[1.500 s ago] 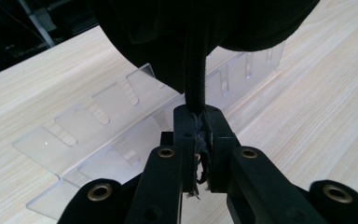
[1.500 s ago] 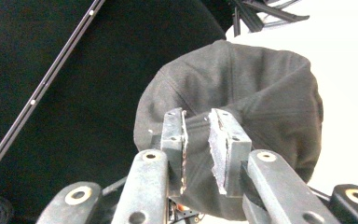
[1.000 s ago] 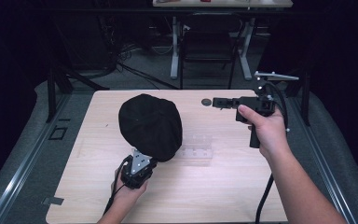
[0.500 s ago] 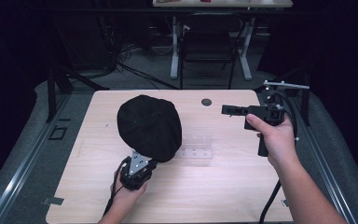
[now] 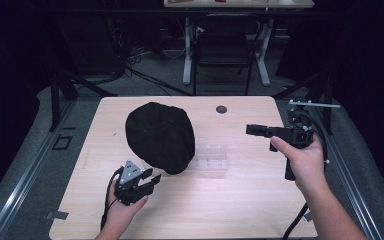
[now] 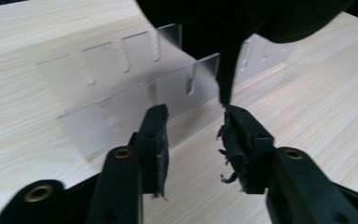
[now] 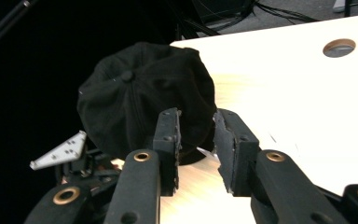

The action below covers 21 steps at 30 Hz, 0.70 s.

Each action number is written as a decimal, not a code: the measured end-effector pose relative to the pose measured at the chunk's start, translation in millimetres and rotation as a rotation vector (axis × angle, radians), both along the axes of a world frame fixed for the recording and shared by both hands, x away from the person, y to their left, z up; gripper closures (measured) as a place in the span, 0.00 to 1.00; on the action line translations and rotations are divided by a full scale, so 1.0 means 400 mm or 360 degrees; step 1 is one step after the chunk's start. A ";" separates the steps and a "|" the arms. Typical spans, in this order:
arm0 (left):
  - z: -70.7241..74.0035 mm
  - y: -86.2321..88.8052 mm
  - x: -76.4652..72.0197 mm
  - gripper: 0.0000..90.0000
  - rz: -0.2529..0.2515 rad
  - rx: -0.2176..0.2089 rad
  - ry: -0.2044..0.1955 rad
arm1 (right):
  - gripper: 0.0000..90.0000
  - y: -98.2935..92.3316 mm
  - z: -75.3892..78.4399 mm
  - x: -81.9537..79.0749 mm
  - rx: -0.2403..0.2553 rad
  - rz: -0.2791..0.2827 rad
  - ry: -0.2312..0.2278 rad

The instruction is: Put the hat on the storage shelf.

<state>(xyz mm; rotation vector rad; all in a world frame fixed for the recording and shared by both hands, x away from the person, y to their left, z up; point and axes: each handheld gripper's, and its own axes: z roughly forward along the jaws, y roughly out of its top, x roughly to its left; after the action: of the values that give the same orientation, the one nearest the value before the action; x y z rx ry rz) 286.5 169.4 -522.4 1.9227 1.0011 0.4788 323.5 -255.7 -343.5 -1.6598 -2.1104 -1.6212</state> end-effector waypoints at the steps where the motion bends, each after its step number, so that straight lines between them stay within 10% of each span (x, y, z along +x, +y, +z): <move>1: 0.000 0.008 -0.002 0.63 0.0016 -0.0012 0.0005 | 0.77 -0.001 -0.004 -0.003 -0.0012 -0.0001 -0.0003; 21: -0.043 0.106 -0.018 0.52 0.0154 -0.0005 0.0020 | 0.74 0.001 -0.109 -0.082 -0.0340 -0.0050 -0.0100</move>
<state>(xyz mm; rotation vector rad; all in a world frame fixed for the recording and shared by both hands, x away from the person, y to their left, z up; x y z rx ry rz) 279.5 211.9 -539.6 1.8831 1.1058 0.5207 290.8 -255.4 -387.2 -1.7273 -2.3748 -1.5220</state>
